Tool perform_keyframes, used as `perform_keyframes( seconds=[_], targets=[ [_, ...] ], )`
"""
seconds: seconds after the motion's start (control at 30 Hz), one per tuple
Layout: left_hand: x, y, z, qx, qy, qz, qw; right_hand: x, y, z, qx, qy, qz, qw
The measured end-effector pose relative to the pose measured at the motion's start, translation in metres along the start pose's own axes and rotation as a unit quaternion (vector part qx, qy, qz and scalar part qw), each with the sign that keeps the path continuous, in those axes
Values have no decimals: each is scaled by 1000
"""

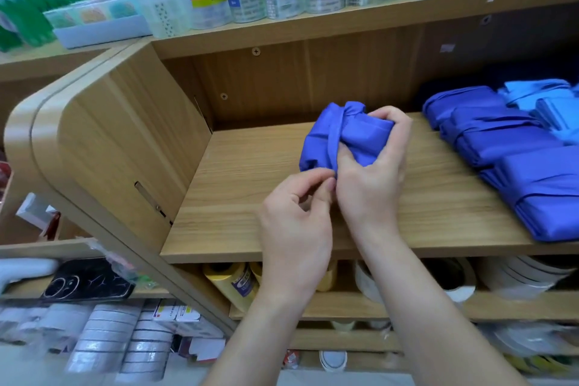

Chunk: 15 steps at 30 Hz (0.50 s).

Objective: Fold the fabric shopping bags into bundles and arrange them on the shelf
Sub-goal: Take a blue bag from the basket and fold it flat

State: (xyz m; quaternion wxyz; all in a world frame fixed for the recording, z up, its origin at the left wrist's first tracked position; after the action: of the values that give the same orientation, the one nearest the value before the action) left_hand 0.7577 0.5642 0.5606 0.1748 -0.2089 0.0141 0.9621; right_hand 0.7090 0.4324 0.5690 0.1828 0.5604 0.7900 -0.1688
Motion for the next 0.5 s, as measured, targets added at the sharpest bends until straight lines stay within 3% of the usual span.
perform_keyframes(
  seconds=[0.1,0.23,0.4,0.5],
  targets=[
    [-8,-4,7,-79,37,-16,996,-2,6,6,-12,8,-50,999],
    [-28,-16,5,-101,16,5,995,-1,12,10,-73,35,-91,993],
    [-16,-5,11,-177,60,-2,982,-4,12,26,-80,93,-60,991],
    [-13,-4,17,-247,78,22,966,-6,6,17,-50,40,-66,996]
  ],
)
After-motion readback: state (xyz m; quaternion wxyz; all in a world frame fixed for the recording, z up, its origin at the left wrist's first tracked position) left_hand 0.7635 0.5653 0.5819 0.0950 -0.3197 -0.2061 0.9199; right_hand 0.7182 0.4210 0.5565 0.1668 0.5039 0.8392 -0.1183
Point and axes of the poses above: each hand's wrist, its own x-axis away from the middle knuckle, its own y-axis out of the palm, z = x × y, the point moved 8 cm from there along -x, towards the middle knuckle, and after that the axes turned 10 degrees about x, right-handed, at the moved point
